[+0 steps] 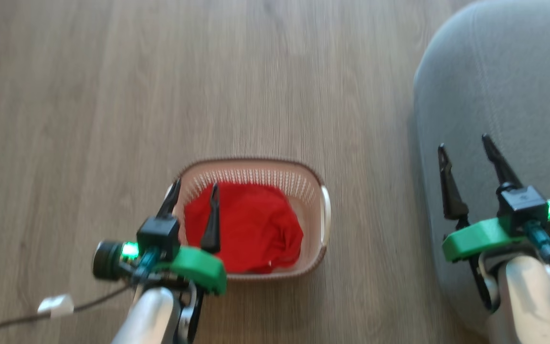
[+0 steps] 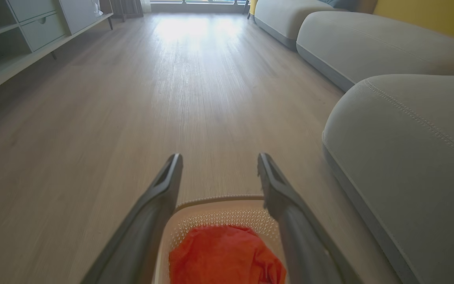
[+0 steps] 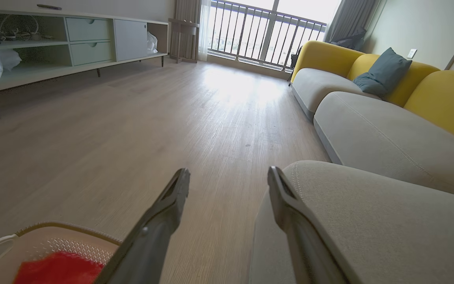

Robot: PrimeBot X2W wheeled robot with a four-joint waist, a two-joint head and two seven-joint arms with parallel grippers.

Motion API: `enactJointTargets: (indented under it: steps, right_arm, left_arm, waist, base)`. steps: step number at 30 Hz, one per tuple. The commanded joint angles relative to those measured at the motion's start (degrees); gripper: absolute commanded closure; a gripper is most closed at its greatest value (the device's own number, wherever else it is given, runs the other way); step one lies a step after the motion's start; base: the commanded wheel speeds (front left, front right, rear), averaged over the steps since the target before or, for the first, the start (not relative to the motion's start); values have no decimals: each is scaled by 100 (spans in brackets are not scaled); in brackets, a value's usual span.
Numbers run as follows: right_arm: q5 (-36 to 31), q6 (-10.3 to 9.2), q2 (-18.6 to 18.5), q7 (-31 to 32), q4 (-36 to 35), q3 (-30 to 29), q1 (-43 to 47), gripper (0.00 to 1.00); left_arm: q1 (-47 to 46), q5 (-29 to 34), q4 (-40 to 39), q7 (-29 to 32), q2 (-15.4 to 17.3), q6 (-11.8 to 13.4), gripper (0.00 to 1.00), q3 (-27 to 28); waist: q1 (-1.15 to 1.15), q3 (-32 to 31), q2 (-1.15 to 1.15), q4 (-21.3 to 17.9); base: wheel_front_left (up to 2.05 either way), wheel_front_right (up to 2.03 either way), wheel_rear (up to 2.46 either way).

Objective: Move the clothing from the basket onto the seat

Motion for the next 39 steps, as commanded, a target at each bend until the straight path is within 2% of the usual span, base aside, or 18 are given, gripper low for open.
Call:
enactJointTargets:
  steps: [1, 6, 12, 24, 27, 30, 33, 36, 39]
  right_arm:
    - [-40, -1, -80, -55, -211, 85, -219, 0]
    - [-33, -1, -209, -55, -313, -110, -406, 0]
    - [-97, -1, -236, -55, -386, -206, -489, 0]
    - [157, -1, -93, -55, -683, -213, -773, 0]
    - [193, -1, -50, -55, -718, -134, -833, 0]
    - [253, -1, -16, -55, -740, -26, -891, 0]
    - [309, -1, 4, -55, -747, 54, -955, 0]
    - [350, -1, 15, -55, -734, 132, -948, 0]
    - [387, -1, 21, -55, -707, 189, -925, 0]
  left_arm:
    - [-370, 41, -41, -55, -32, -6, 0, 122]
    - [-1020, 151, 593, -55, -32, -96, 0, -130]
    - [-2011, 380, 1799, -55, -32, -302, 0, -570]
    - [-3659, 559, 3922, -55, -32, -693, 0, -887]
    - [-4045, 752, 4413, -55, -25, -978, 0, -1111]
    - [-4336, 955, 4810, -55, 18, -1140, 0, -1332]
    - [-4607, 1002, 5289, -55, 60, -1019, 0, -1351]
    - [-4809, 954, 5743, -21, 93, -620, 0, -1249]
    - [-4899, 916, 5933, 248, 137, -563, 0, -1236]
  waist:
    - [0, 726, 0, -119]
    - [0, 1695, 0, -273]
    - [0, 2596, 0, -457]
    - [0, 3752, 0, -890]
    - [0, 4011, 0, -1008]
    - [0, 4244, 0, -1107]
    - [0, 4428, 0, -1182]
    - [0, 4520, 0, -1235]
    - [0, 4583, 0, -1296]
  base:
    - [0, 0, 0]
    - [0, 0, 0]
    - [0, 0, 0]
    - [0, 0, 0]
    - [0, 0, 0]
    - [0, 0, 0]
    - [0, 0, 0]
    - [0, 0, 0]
    - [0, 0, 0]
